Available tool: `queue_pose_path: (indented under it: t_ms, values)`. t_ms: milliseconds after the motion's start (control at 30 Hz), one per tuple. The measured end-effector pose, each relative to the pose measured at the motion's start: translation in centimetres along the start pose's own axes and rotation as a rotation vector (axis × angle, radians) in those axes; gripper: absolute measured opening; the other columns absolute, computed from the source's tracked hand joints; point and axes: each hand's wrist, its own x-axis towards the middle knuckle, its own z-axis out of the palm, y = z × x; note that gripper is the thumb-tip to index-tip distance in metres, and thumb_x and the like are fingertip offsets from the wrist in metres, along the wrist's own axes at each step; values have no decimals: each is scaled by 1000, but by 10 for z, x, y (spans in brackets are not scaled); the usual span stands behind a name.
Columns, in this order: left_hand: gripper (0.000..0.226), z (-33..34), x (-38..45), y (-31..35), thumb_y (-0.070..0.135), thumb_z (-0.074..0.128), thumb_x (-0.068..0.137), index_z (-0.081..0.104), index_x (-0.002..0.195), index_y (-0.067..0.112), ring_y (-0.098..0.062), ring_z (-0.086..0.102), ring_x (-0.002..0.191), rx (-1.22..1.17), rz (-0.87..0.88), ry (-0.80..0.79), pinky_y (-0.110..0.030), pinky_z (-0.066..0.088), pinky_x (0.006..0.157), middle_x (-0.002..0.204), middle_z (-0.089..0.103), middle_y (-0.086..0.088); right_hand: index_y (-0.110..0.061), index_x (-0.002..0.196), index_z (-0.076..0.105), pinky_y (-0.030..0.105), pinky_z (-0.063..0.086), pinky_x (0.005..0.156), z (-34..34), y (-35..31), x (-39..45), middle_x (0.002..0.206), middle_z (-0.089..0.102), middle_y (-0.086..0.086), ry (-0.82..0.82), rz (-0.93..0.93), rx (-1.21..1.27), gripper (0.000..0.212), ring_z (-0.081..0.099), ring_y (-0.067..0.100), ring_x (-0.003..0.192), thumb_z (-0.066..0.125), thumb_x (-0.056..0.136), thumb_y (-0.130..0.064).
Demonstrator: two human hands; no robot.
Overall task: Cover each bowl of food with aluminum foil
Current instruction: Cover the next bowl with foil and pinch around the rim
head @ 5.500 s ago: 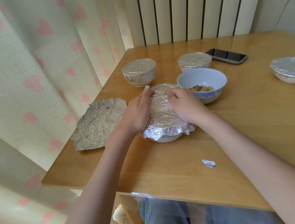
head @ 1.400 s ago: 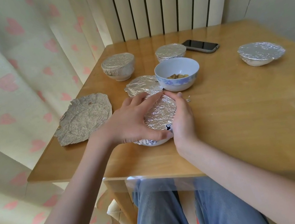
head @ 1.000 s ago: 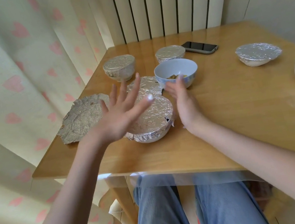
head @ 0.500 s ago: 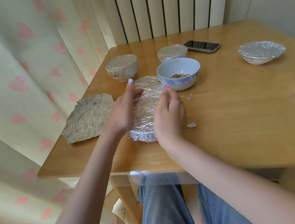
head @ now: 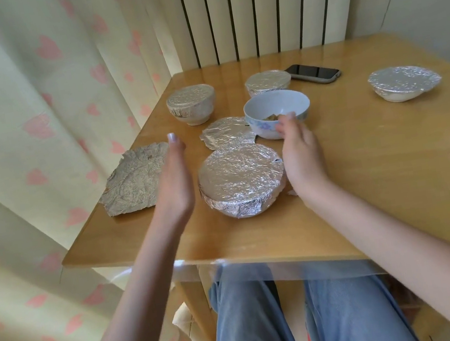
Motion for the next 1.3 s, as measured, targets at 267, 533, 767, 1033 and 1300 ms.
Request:
queue_pose_path:
  t_ms: [267,533,767,1033,1300]
  values:
    - [67,20,20,-10,47,13,105,56,132,5,-11,58,120,-147,16,-290,-30,42,106,129,63,-5,-15,99,63,30,39,80,31,9,-28,86,62,-7,161,100,131,27,55,14,86,41,98,-32]
    - [63,25,14,-13,49,16,105,67,118,14,-11,64,109,-164,-38,-141,-28,47,93,117,69,0,-7,101,65,33,38,80,28,11,-21,74,52,-11,111,90,25,40,49,17,82,35,99,-34]
    - [47,48,-21,1,37,18,106,64,101,29,-16,56,112,-228,-108,346,-30,40,101,112,63,3,-24,109,71,35,34,109,17,9,17,138,51,1,-383,124,-12,62,46,16,126,22,96,-60]
    - [60,11,-1,-8,45,11,105,40,145,10,-9,41,134,-294,-42,139,-23,28,111,142,51,-3,-14,134,53,33,32,110,3,15,6,136,55,2,-208,28,2,62,48,13,125,17,100,-52]
    - [67,23,21,-6,44,12,106,62,123,3,-26,62,115,-356,-182,-153,-37,47,101,123,66,-15,-15,122,60,24,30,81,35,13,-29,118,62,4,168,61,80,41,51,19,108,32,102,-37]
